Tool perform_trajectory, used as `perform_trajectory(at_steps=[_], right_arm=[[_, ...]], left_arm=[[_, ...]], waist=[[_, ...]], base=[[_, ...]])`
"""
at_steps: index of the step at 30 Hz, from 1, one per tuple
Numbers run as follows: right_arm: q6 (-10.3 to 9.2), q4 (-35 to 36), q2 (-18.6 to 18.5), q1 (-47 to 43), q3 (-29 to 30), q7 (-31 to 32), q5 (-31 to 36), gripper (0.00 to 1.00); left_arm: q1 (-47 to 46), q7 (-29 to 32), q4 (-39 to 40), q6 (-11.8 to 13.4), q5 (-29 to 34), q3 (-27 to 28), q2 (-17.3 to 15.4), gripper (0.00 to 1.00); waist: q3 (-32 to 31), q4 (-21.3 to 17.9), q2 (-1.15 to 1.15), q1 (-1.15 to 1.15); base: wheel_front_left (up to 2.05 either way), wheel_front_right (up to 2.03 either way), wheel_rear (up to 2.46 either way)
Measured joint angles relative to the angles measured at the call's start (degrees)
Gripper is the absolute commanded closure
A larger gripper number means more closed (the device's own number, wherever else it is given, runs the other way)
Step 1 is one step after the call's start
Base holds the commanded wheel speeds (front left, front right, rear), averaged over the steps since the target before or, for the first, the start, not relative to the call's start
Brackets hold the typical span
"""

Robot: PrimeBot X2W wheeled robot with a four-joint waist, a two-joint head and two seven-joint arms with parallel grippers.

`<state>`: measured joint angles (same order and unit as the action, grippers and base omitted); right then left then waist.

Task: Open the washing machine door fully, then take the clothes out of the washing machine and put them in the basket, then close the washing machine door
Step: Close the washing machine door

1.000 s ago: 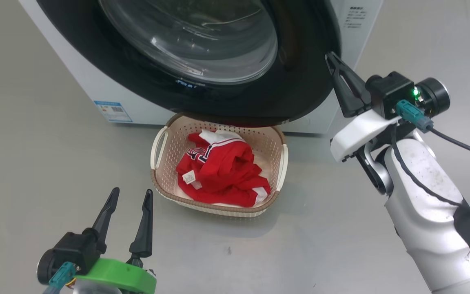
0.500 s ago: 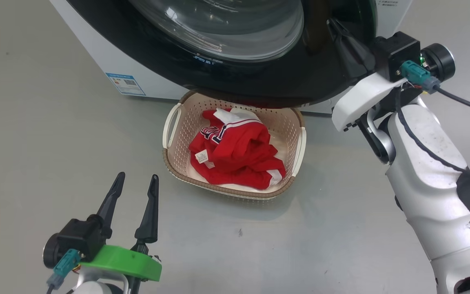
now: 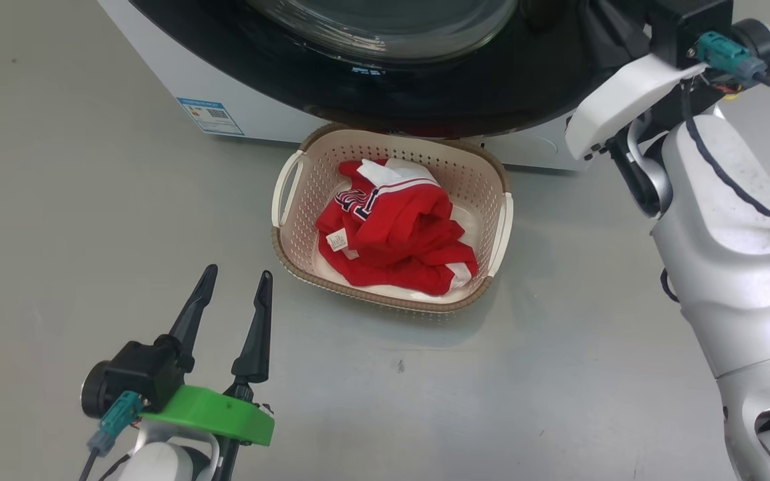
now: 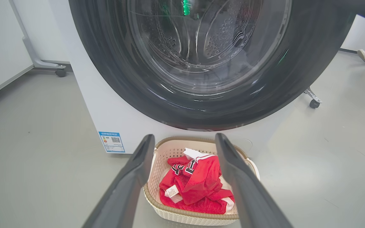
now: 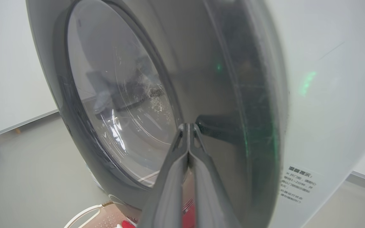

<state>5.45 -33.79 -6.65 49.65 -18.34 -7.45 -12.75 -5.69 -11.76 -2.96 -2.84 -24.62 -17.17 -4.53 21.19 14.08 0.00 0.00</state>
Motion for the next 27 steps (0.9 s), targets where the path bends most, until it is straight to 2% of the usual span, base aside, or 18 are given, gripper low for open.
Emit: perform_trajectory(at_steps=[10,27], right_arm=[[-0.12,-5.11,-2.23,6.36,3.09,-0.73,-0.78,1.00],[-0.46,-11.20,-1.51,8.88,4.48,-4.07,-2.38,1.00]], left_arm=[[-2.60,-0.77,-1.91,-0.64,0.00,-1.57,0.79,0.00],[-3.55,-1.51,-4.47,-0.99,0.00,-1.48,1.33,0.00]], waist=[[1.32,2.16,0.00,0.00],[0.64,3.41,0.00,0.00]], base=[[0.00,0.00,0.00],[0.00,0.00,0.00]])
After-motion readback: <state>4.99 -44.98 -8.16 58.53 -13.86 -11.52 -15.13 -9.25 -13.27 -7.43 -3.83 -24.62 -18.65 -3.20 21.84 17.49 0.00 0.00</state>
